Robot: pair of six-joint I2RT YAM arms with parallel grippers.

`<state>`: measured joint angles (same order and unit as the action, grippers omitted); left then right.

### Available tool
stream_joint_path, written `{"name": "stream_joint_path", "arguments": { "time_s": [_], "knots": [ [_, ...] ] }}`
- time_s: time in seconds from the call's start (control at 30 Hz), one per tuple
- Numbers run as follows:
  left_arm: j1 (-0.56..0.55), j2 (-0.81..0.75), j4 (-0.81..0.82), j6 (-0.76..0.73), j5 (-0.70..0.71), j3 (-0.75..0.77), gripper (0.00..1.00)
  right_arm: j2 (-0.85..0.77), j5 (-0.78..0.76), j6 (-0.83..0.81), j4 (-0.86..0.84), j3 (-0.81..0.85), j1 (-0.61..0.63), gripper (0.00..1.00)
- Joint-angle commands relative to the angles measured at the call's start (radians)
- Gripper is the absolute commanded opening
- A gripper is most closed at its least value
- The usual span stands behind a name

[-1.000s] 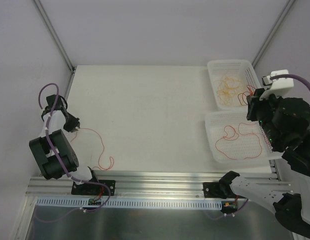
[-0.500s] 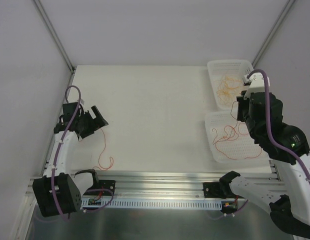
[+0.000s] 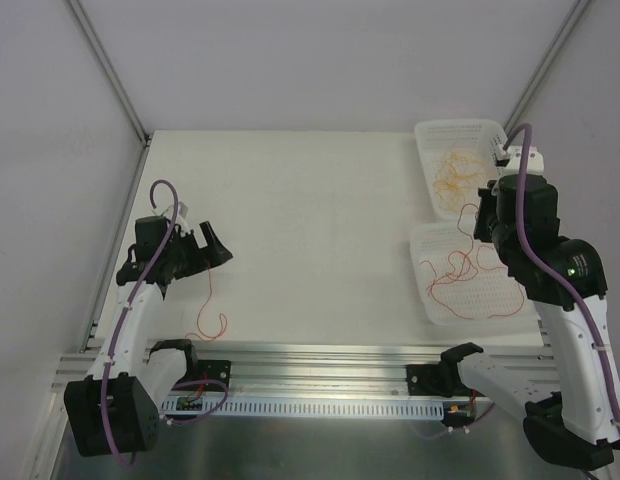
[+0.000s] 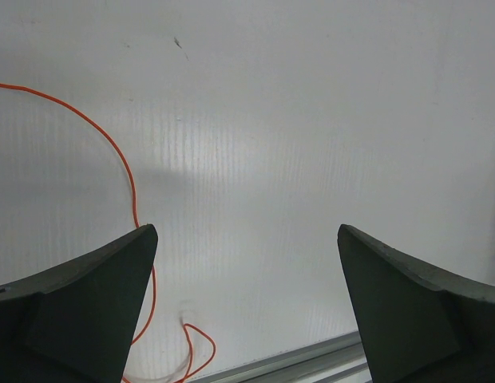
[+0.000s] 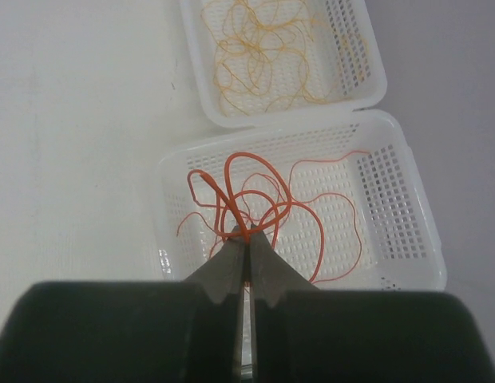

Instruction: Untangle the cables

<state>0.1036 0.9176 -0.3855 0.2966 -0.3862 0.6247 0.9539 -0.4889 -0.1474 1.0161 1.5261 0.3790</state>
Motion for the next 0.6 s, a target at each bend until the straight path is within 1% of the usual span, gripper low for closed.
{"name": "stream_joint_path", "arguments": {
  "time_s": [0.0, 0.03, 0.13, 0.17, 0.2, 0.23, 0.27, 0.3, 0.37, 0.4, 0.43, 0.47, 0.53, 0.57],
  "knots": [
    [-0.013, -0.005, 0.046, -0.027, -0.026, -0.008, 0.97, 0.029, -0.033, 0.063, 0.081, -0.041, -0.049, 0.02],
    [-0.013, -0.002, 0.048, -0.027, -0.025, -0.006, 0.97, 0.023, -0.036, 0.066, 0.078, -0.067, -0.092, 0.02],
    [-0.012, 0.006, 0.053, -0.025, -0.016, -0.005, 0.98, 0.006, 0.038, 0.097, 0.047, -0.197, -0.188, 0.03],
    [-0.013, 0.009, 0.054, -0.021, -0.013, -0.006, 0.97, 0.005, 0.099, 0.11, 0.041, -0.227, -0.262, 0.05],
    [-0.013, 0.01, 0.054, -0.019, -0.013, -0.006, 0.97, 0.008, 0.128, 0.123, 0.03, -0.288, -0.297, 0.16],
    [-0.013, 0.01, 0.054, -0.017, -0.002, -0.005, 0.97, 0.019, 0.156, 0.143, 0.027, -0.311, -0.33, 0.26],
    [-0.015, 0.01, 0.053, -0.014, -0.002, -0.009, 0.97, 0.025, 0.215, 0.173, 0.026, -0.329, -0.375, 0.38],
    [-0.013, 0.007, 0.053, -0.013, 0.0, -0.011, 0.97, 0.031, 0.248, 0.184, 0.019, -0.345, -0.4, 0.59],
    [-0.015, -0.005, 0.053, -0.001, 0.004, -0.02, 0.97, 0.034, 0.312, 0.207, 0.015, -0.357, -0.413, 0.75],
    [-0.015, -0.009, 0.053, 0.007, 0.007, -0.022, 0.97, 0.029, 0.332, 0.21, -0.002, -0.354, -0.413, 0.85],
    [-0.015, -0.014, 0.05, 0.015, 0.012, -0.025, 0.98, 0.016, 0.348, 0.21, -0.008, -0.339, -0.413, 0.89],
    [-0.015, -0.02, 0.048, 0.035, 0.024, -0.031, 0.98, 0.011, 0.381, 0.209, -0.022, -0.33, -0.413, 0.95],
    [-0.013, -0.02, 0.027, 0.068, 0.049, -0.033, 0.97, -0.004, 0.444, 0.203, -0.031, -0.298, -0.411, 1.0],
    [-0.013, -0.014, 0.011, 0.081, 0.084, -0.031, 0.97, -0.009, 0.466, 0.191, -0.043, -0.29, -0.41, 1.0]
  ]
}}
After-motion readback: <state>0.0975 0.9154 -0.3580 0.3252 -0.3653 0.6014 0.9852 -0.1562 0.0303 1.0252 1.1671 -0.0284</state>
